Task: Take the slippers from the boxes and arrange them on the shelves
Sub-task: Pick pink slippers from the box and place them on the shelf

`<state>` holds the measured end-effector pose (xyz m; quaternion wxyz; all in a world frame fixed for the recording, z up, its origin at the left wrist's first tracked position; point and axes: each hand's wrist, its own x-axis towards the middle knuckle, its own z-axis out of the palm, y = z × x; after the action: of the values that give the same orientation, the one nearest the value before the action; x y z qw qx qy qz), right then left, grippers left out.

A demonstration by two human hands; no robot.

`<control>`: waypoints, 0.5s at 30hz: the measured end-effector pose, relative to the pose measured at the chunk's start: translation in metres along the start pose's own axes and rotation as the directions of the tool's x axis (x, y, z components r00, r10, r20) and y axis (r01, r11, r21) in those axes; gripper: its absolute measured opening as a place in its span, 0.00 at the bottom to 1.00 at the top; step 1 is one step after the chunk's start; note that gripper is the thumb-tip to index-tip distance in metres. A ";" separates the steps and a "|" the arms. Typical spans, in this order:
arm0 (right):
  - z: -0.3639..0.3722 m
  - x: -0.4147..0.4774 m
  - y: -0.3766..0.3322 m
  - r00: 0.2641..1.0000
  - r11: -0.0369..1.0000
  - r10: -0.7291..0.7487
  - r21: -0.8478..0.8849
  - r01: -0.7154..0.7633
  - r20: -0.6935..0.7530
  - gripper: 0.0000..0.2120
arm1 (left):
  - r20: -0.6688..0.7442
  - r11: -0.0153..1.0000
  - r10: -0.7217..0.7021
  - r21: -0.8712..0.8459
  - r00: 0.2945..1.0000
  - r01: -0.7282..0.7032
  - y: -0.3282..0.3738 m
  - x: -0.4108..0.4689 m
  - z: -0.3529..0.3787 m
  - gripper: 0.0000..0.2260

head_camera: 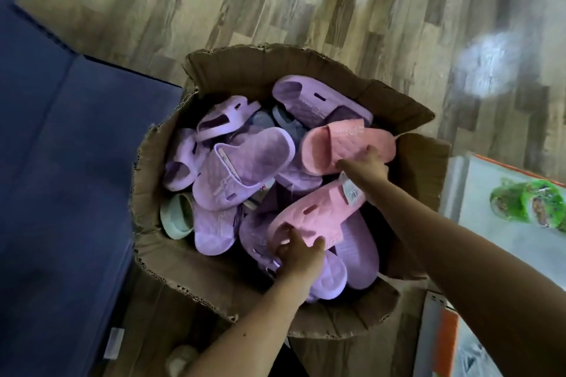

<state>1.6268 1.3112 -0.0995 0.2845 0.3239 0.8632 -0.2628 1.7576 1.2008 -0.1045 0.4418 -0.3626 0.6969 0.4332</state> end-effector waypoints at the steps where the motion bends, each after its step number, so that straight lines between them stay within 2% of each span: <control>1: -0.002 -0.001 0.002 1.000 0.999 0.011 -0.037 -0.010 0.013 0.30 | -0.021 1.000 -0.004 0.017 1.000 0.004 0.001 -0.002 -0.001 0.36; 4: -0.003 -0.002 0.011 1.000 1.000 0.004 -0.027 -0.004 0.006 0.26 | -0.101 0.998 0.039 0.051 0.994 -0.033 0.005 -0.015 -0.013 0.42; 6: -0.002 -0.008 0.012 0.999 1.000 -0.012 0.017 0.013 -0.039 0.25 | -0.180 0.980 0.131 0.172 0.975 -0.100 0.007 -0.025 -0.029 0.48; 8: 0.002 -0.019 0.007 0.996 0.996 -0.067 0.056 0.070 -0.062 0.23 | -0.291 0.911 0.291 0.374 0.911 -0.172 0.004 -0.030 -0.049 0.53; 9: 0.004 -0.027 0.003 0.991 0.990 -0.118 0.070 0.123 -0.064 0.22 | -0.355 0.842 0.415 0.500 0.838 -0.205 0.000 -0.028 -0.060 0.55; 10: 0.007 -0.034 -0.001 0.983 0.981 -0.171 0.077 0.177 -0.070 0.21 | -0.379 0.798 0.479 0.565 0.792 -0.212 -0.005 -0.024 -0.069 0.57; 14: 0.022 -0.074 -0.023 0.946 0.944 -0.306 0.093 0.316 -0.109 0.21 | -0.339 0.733 0.568 0.624 0.750 -0.272 -0.023 -0.022 -0.093 0.56; 15: 0.027 -0.086 -0.027 0.943 0.938 -0.310 0.125 0.324 -0.119 0.21 | -0.342 0.702 0.611 0.651 0.714 -0.289 -0.026 -0.027 -0.098 0.55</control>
<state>1.6698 1.2412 -0.0540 0.1719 0.2125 0.8958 -0.3503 1.7602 1.1041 -0.0632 0.1886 -0.1335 0.9539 0.1916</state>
